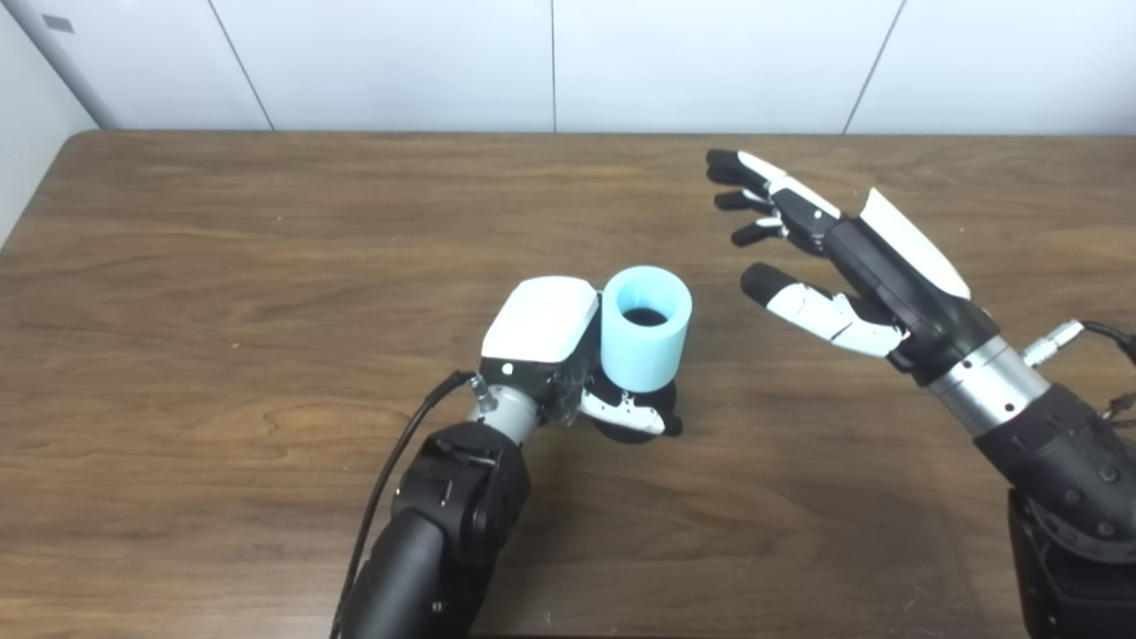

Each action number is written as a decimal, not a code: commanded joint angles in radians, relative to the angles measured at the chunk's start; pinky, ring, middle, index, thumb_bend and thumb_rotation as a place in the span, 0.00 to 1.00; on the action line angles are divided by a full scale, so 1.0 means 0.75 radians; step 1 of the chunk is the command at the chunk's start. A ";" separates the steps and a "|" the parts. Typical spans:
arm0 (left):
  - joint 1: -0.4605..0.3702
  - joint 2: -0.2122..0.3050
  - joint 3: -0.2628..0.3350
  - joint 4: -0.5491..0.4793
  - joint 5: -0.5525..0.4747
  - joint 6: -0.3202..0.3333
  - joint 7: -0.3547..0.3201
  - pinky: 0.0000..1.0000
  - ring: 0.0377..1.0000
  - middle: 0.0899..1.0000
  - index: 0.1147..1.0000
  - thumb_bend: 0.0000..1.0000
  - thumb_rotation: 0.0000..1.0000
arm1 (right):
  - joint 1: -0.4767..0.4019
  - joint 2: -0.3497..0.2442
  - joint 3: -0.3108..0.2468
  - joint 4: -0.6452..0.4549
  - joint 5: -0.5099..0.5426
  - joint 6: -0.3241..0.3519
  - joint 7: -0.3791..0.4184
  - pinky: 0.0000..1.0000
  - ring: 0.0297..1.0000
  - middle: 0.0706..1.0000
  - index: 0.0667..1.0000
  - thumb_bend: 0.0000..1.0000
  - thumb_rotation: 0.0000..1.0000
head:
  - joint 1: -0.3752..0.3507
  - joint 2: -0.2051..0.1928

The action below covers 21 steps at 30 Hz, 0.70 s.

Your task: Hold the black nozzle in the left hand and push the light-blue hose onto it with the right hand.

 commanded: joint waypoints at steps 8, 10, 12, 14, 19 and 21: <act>-0.001 0.013 0.019 0.014 -0.025 -0.013 0.073 0.77 0.70 0.62 0.58 0.78 0.12 | 0.051 -0.060 0.009 0.006 -0.020 -0.028 -0.060 0.75 0.88 0.92 0.93 0.44 0.89 | 0.005 -0.001; -0.009 0.020 0.014 0.014 -0.009 -0.019 0.084 0.81 0.75 0.70 0.69 0.92 0.19 | 0.057 -0.061 0.016 0.011 -0.035 -0.034 -0.067 0.75 0.87 0.92 0.94 0.44 0.89 | 0.001 -0.003; -0.017 0.023 0.011 0.011 -0.014 -0.028 0.100 0.84 0.79 0.77 0.74 0.98 0.22 | 0.062 -0.059 0.022 0.009 -0.047 -0.029 -0.073 0.76 0.87 0.92 0.94 0.44 0.89 | 0.002 -0.005; -0.024 0.021 0.010 0.004 -0.020 -0.028 0.097 0.88 0.84 0.83 0.79 1.00 0.23 | 0.064 -0.062 0.029 0.010 -0.052 -0.030 -0.080 0.78 0.88 0.92 0.94 0.45 0.88 | 0.002 -0.005; -0.039 0.025 0.007 -0.007 -0.025 -0.032 0.088 0.97 0.90 0.89 0.88 1.00 0.25 | 0.066 -0.061 0.042 0.021 -0.047 -0.034 -0.095 0.81 0.88 0.91 0.94 0.45 0.88 | 0.004 -0.010; -0.047 0.028 0.007 -0.014 -0.017 -0.029 0.072 1.00 0.93 0.92 0.91 1.00 0.26 | 0.067 -0.057 0.044 0.028 -0.041 -0.036 -0.101 0.81 0.88 0.90 0.94 0.46 0.88 | 0.002 -0.014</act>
